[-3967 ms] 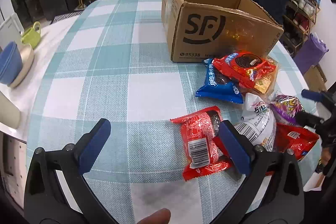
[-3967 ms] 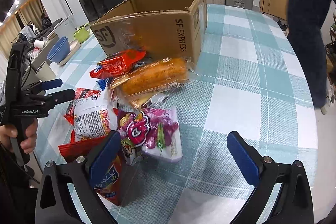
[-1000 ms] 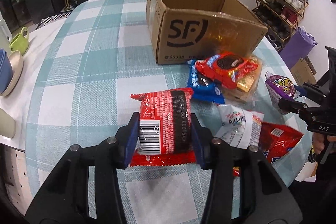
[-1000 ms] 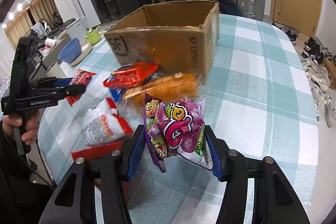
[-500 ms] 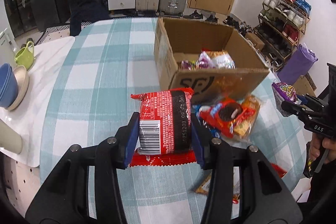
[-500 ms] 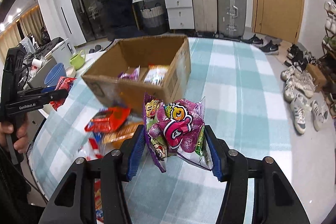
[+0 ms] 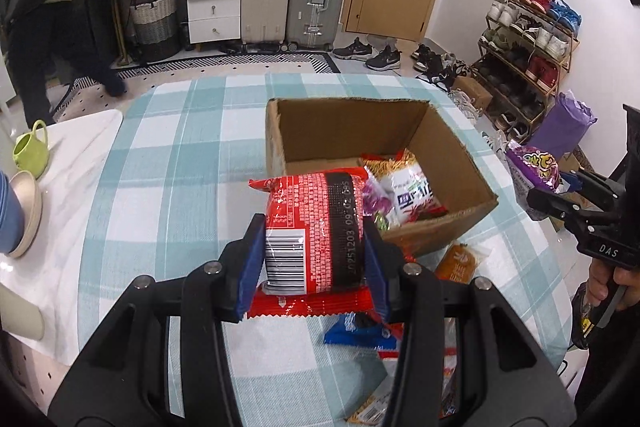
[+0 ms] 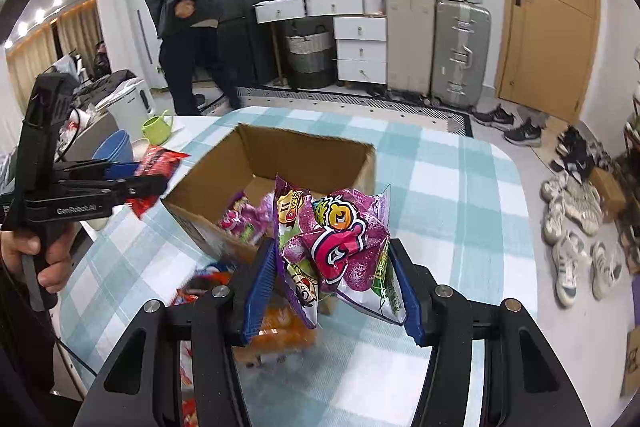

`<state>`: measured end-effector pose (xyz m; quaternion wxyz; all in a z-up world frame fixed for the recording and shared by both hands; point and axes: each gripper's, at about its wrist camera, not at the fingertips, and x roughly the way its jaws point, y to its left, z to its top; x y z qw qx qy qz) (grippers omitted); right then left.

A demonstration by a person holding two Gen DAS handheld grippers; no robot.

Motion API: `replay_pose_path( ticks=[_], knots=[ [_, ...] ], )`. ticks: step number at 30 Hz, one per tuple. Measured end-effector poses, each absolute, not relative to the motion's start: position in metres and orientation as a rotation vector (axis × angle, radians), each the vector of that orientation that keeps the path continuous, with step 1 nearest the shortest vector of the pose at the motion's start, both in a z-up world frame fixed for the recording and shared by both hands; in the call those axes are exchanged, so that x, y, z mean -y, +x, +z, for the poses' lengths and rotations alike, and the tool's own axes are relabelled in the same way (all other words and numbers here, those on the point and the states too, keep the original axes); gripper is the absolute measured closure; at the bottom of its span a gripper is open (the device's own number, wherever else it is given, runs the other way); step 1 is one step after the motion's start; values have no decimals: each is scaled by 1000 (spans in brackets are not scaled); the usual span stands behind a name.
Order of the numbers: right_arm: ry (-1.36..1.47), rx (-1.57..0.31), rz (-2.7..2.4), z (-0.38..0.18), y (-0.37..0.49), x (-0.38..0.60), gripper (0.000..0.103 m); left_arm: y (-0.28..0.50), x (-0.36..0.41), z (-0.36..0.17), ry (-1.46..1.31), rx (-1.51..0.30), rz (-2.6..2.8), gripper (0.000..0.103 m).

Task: Organize snacks
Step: 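Carry both held packets over the open cardboard box, then open both tools to drop the packets into the box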

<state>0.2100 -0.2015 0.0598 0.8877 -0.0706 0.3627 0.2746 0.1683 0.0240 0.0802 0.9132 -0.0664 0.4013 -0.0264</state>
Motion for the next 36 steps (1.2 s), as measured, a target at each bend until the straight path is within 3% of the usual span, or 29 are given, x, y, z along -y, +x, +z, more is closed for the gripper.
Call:
replay_pose_path(
  ticks=[16, 36],
  knots=[
    [-187, -795, 686, 44, 248, 136, 48, 221, 10, 71, -60, -865, -75, 61],
    [-204, -846, 680, 10, 285, 122, 45, 259, 18, 34, -31, -931, -78, 61]
  ],
)
